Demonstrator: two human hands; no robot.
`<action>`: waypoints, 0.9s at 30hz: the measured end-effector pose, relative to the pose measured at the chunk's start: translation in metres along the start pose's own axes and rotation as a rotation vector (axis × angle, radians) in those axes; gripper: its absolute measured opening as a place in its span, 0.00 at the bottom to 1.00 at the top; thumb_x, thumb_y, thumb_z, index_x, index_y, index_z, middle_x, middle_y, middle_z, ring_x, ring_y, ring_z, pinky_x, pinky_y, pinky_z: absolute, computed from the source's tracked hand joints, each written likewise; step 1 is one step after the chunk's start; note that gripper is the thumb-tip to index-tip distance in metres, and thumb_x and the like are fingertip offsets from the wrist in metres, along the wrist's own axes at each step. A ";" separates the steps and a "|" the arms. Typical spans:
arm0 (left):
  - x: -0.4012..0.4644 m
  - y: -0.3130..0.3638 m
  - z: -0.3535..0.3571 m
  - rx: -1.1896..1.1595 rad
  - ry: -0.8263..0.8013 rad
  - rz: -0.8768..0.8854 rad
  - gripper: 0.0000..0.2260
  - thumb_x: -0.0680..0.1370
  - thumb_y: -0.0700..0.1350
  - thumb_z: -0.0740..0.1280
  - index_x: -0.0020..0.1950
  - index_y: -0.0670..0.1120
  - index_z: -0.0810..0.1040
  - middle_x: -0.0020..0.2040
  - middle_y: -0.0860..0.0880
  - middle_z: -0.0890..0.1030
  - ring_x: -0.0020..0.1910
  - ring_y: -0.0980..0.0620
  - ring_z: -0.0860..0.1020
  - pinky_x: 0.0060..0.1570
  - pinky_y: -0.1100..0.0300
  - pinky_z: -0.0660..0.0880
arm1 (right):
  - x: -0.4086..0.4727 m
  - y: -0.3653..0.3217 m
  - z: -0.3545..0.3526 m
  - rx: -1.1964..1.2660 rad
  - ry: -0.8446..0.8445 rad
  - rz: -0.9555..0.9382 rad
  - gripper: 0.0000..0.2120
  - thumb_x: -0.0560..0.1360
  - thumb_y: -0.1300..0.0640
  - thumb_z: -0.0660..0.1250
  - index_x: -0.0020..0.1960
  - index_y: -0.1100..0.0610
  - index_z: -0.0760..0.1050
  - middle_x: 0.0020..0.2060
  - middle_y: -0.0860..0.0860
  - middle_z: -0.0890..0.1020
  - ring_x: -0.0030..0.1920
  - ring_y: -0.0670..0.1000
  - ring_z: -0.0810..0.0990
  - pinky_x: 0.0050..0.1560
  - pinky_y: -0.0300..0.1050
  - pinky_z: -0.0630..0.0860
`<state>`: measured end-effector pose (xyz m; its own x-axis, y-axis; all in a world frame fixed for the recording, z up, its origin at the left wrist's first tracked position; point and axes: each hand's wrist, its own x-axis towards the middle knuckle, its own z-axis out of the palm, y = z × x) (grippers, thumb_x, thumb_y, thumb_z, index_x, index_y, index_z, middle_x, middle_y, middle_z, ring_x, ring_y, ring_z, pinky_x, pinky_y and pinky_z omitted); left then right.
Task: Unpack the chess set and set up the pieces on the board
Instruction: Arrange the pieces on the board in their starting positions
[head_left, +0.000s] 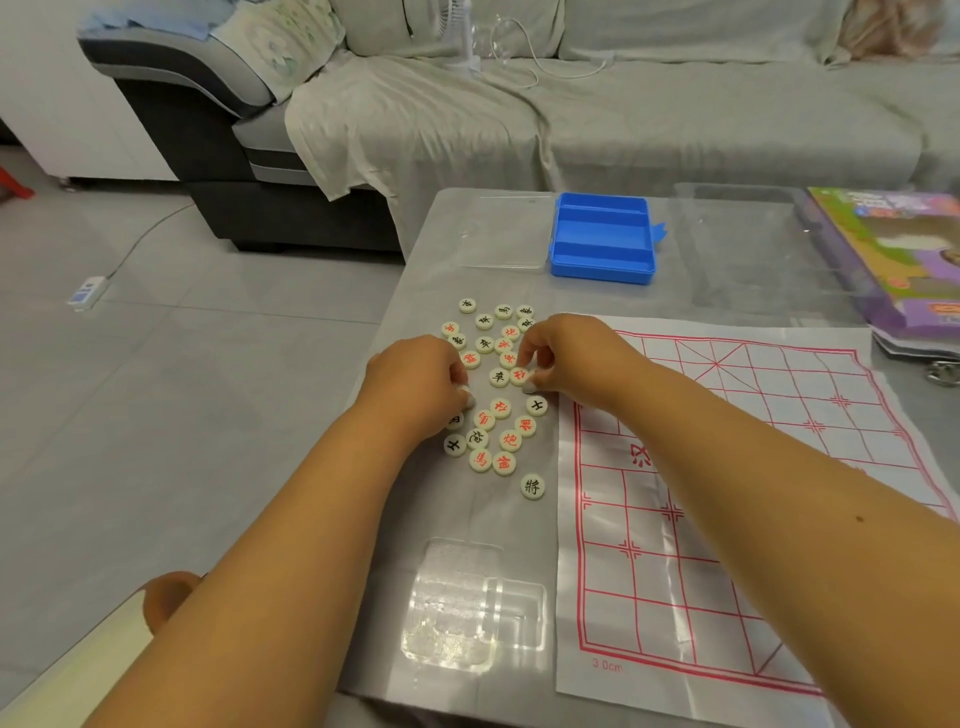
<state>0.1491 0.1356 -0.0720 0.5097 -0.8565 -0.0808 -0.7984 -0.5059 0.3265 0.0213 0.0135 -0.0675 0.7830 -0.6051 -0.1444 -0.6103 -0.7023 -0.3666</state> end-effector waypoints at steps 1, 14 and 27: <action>-0.001 -0.001 0.000 -0.023 0.003 -0.004 0.07 0.73 0.49 0.72 0.49 0.49 0.81 0.46 0.51 0.81 0.48 0.49 0.79 0.53 0.52 0.76 | 0.000 0.000 0.001 0.000 -0.006 -0.012 0.14 0.70 0.54 0.73 0.55 0.51 0.78 0.45 0.48 0.75 0.46 0.49 0.75 0.45 0.41 0.71; -0.017 0.006 0.000 -0.252 0.170 -0.041 0.08 0.73 0.47 0.71 0.51 0.49 0.81 0.43 0.53 0.79 0.45 0.52 0.78 0.46 0.57 0.76 | -0.002 -0.004 0.000 -0.044 -0.009 -0.059 0.12 0.74 0.55 0.69 0.57 0.52 0.75 0.47 0.50 0.73 0.45 0.49 0.72 0.45 0.41 0.71; -0.085 0.102 0.023 -0.219 -0.033 0.286 0.10 0.73 0.48 0.71 0.54 0.51 0.82 0.50 0.54 0.80 0.47 0.57 0.75 0.47 0.65 0.71 | -0.153 0.049 -0.019 0.003 -0.025 0.123 0.07 0.73 0.52 0.70 0.48 0.46 0.73 0.41 0.44 0.73 0.37 0.46 0.72 0.37 0.32 0.69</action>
<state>0.0169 0.1549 -0.0530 0.2621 -0.9650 0.0139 -0.8177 -0.2144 0.5342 -0.1300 0.0647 -0.0462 0.7052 -0.6768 -0.2110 -0.7013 -0.6225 -0.3473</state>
